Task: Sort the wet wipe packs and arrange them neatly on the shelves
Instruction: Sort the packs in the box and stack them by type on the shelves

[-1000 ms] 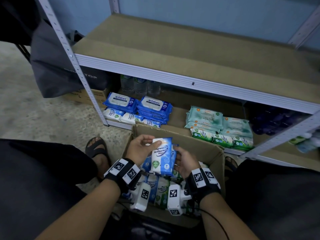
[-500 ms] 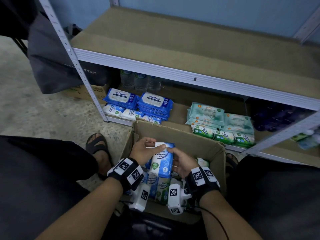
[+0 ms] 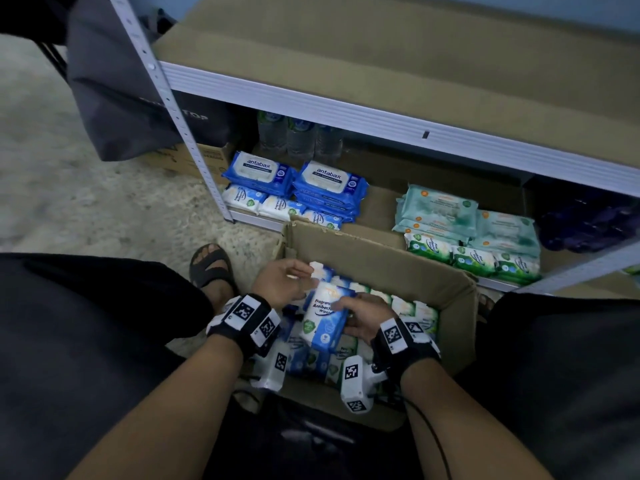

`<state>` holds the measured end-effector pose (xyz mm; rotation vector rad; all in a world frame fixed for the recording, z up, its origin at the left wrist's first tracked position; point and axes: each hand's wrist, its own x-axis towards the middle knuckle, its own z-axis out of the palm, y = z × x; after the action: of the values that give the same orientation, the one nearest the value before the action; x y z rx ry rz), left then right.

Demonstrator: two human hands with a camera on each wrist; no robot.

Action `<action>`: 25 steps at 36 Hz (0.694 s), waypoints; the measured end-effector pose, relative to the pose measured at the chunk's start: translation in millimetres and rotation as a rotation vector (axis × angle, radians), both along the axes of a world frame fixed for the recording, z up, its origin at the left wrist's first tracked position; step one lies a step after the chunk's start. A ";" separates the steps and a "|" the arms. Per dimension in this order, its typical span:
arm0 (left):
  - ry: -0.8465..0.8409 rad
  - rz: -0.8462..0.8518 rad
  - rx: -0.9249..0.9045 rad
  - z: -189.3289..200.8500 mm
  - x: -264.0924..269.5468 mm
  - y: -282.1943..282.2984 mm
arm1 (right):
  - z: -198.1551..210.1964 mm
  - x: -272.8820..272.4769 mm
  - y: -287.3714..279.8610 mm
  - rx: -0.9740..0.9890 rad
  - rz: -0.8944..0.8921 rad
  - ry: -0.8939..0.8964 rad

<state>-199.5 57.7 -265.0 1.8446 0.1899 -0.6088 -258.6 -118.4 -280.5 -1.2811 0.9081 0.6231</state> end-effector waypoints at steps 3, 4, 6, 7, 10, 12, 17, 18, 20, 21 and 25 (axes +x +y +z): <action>-0.200 0.043 0.184 3.1 9.0 11.4 | -8.4 0.3 1.9 -0.092 0.051 0.064; -0.251 0.063 0.260 3.9 11.6 16.0 | -13.1 1.1 3.0 -0.107 0.074 0.087; -0.309 0.092 0.411 1.3 15.8 25.7 | -17.6 1.9 7.1 -0.127 0.110 0.126; -0.291 0.086 0.467 -2.0 17.5 30.7 | -22.1 2.7 9.3 -0.134 0.129 0.141; -0.090 0.038 0.493 -18.1 19.3 43.6 | -32.7 6.4 18.6 -0.149 0.211 0.181; -0.002 0.028 0.424 -29.0 18.9 48.6 | -43.8 9.2 24.6 -0.165 0.270 0.204; -0.024 0.037 0.370 -42.3 20.3 50.6 | -80.5 13.3 31.4 -0.274 0.431 0.231; -0.025 0.031 0.364 -45.4 21.7 51.4 | -82.1 14.5 33.3 -0.274 0.434 0.245; -0.005 0.031 0.324 -51.5 25.1 55.4 | -84.6 16.6 38.6 -0.274 0.459 0.276; 0.017 0.032 0.297 -55.8 27.4 58.8 | -82.4 18.2 41.8 -0.262 0.483 0.290; 0.098 0.008 0.224 -70.1 34.7 68.2 | -86.3 23.5 50.9 -0.230 0.575 0.347</action>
<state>-164.8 125.9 -335.1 2.0292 0.3425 -0.6961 -235.1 -67.4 -366.9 -1.6915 0.9078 1.2489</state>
